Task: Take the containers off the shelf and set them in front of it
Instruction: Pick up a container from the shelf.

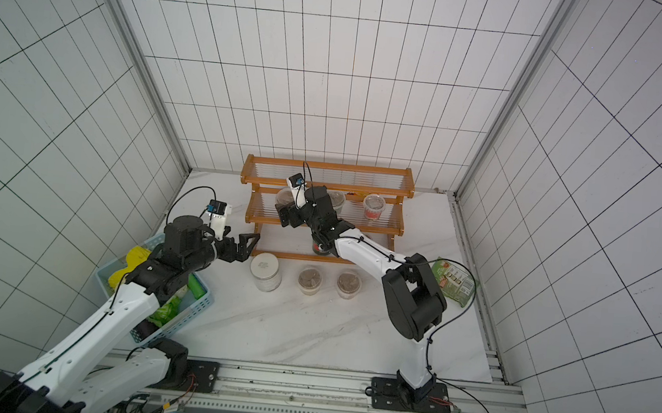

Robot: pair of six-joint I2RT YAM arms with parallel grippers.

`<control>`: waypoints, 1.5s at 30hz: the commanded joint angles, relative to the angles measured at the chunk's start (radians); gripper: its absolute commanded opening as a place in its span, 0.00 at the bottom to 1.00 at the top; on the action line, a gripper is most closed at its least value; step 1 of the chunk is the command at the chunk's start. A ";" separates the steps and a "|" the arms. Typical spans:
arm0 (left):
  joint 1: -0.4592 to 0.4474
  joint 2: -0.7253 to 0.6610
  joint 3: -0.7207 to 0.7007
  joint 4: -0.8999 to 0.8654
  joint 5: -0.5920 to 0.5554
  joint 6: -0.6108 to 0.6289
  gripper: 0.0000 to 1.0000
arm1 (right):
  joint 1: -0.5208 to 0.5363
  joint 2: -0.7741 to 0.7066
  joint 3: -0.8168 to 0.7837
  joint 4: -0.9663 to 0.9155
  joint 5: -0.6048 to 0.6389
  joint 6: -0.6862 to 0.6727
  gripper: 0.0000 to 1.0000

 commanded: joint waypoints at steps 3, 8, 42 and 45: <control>0.004 -0.018 -0.013 0.004 0.007 0.001 0.98 | 0.004 0.063 0.080 0.008 0.020 -0.016 0.99; 0.004 -0.022 -0.016 0.004 0.007 0.002 0.99 | 0.004 0.082 0.107 -0.023 0.017 -0.019 0.97; 0.004 -0.012 -0.019 0.018 0.011 0.009 0.99 | 0.015 -0.104 -0.046 -0.031 -0.051 -0.013 0.74; 0.004 -0.008 -0.019 0.022 0.013 0.007 0.99 | 0.018 -0.150 -0.094 -0.027 -0.058 -0.012 0.74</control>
